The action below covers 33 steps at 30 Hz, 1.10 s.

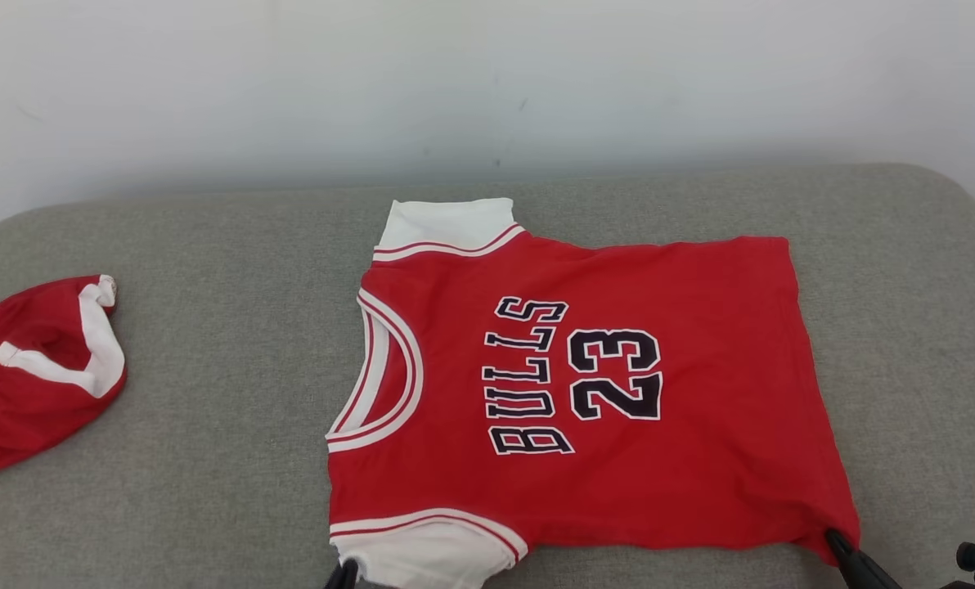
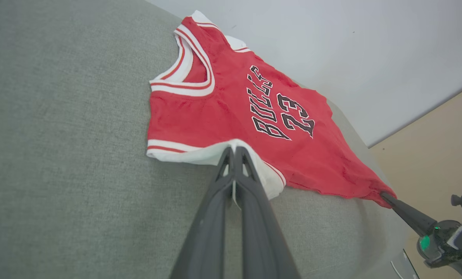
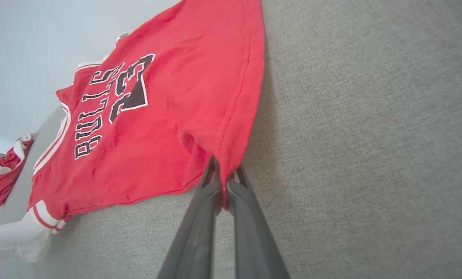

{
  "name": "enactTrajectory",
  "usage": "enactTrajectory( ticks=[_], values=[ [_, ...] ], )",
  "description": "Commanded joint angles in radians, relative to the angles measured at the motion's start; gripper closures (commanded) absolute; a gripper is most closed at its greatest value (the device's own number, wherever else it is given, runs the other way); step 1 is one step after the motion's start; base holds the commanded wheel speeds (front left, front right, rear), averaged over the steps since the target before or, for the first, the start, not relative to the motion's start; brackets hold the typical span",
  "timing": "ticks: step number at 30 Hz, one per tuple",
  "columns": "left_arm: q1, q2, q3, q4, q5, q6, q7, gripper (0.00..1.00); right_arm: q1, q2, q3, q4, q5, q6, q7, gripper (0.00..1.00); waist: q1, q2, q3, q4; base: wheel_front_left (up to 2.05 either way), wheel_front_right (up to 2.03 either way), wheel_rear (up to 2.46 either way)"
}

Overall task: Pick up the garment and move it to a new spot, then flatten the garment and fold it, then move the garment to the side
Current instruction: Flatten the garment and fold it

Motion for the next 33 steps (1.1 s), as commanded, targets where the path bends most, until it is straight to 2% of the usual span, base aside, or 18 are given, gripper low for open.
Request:
enactTrajectory(
  ticks=[1, 6, 13, 22, 26, 33],
  values=[
    [-0.025, 0.010, 0.010, -0.002, 0.016, -0.008, -0.012, 1.00, -0.005, 0.009, -0.007, -0.010, -0.002, -0.002, 0.010, 1.00, 0.0000, 0.0000, -0.004, -0.016, 0.00, 0.00, 0.00],
    [-0.127, 0.034, 0.030, 0.032, 0.049, -0.026, -0.052, 1.00, -0.030, 0.037, -0.042, -0.041, 0.004, -0.002, 0.054, 1.00, 0.0000, 0.0000, -0.001, -0.046, 0.00, 0.00, 0.00],
    [-0.314, 0.053, 0.013, 0.157, 0.068, -0.058, -0.071, 1.00, -0.104, 0.090, -0.079, -0.041, 0.029, -0.002, 0.122, 1.00, 0.0000, 0.0000, 0.023, -0.062, 0.00, 0.00, 0.00],
    [-0.561, 0.060, -0.009, 0.355, 0.039, -0.074, -0.099, 1.00, -0.240, 0.132, -0.115, 0.020, -0.012, -0.002, 0.186, 1.00, 0.0000, 0.0000, 0.073, -0.072, 0.00, 0.00, 0.00],
    [-0.688, 0.074, -0.050, 0.471, 0.023, -0.076, -0.109, 1.00, -0.328, 0.156, -0.123, 0.059, -0.037, -0.002, 0.225, 1.00, 0.0000, 0.0000, 0.104, -0.085, 0.00, 0.00, 0.00],
    [-0.868, 0.132, -0.152, 0.628, -0.031, -0.075, -0.136, 1.00, -0.496, 0.188, -0.122, 0.147, -0.093, -0.003, 0.285, 1.00, 0.0000, 0.0000, 0.146, -0.120, 0.00, 0.00, 0.00]
  ],
)
